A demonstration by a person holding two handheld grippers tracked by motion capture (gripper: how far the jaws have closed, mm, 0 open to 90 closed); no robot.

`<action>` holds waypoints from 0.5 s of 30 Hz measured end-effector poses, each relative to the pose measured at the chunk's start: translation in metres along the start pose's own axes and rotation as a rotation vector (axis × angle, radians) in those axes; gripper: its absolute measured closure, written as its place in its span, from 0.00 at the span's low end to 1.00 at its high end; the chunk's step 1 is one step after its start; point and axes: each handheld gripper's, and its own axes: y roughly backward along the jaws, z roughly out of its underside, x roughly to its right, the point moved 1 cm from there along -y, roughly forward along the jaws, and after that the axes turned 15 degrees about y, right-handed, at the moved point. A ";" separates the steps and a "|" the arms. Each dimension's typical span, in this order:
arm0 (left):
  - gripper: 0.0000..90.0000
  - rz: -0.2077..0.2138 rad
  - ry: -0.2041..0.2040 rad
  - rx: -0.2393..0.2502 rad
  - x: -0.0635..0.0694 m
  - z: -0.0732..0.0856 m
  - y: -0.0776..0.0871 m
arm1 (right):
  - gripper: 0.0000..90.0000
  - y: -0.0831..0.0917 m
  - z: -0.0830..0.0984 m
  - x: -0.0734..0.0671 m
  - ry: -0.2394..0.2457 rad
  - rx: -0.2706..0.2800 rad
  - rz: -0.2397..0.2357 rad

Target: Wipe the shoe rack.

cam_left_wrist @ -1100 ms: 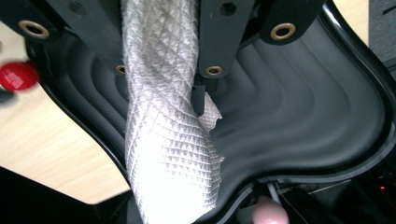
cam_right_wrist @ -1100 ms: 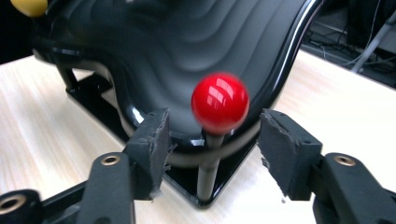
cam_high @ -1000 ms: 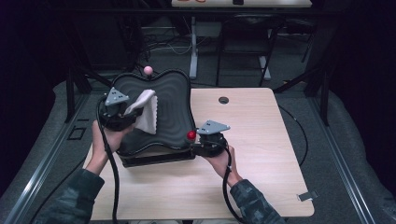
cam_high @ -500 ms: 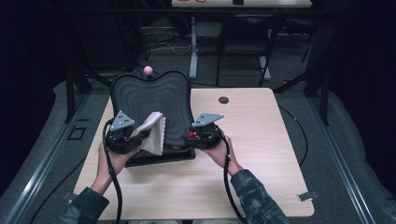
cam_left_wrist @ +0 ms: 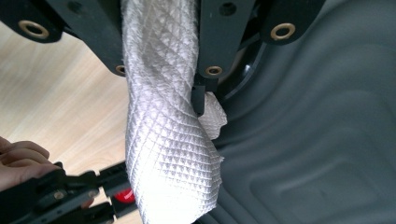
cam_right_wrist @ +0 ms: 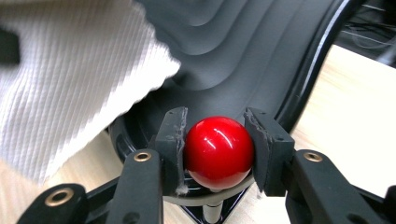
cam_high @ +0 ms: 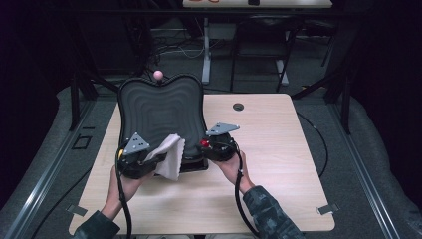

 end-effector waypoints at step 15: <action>0.93 0.017 0.003 -0.114 0.010 0.040 -0.031 | 0.67 -0.003 -0.004 -0.016 -0.068 -0.024 0.136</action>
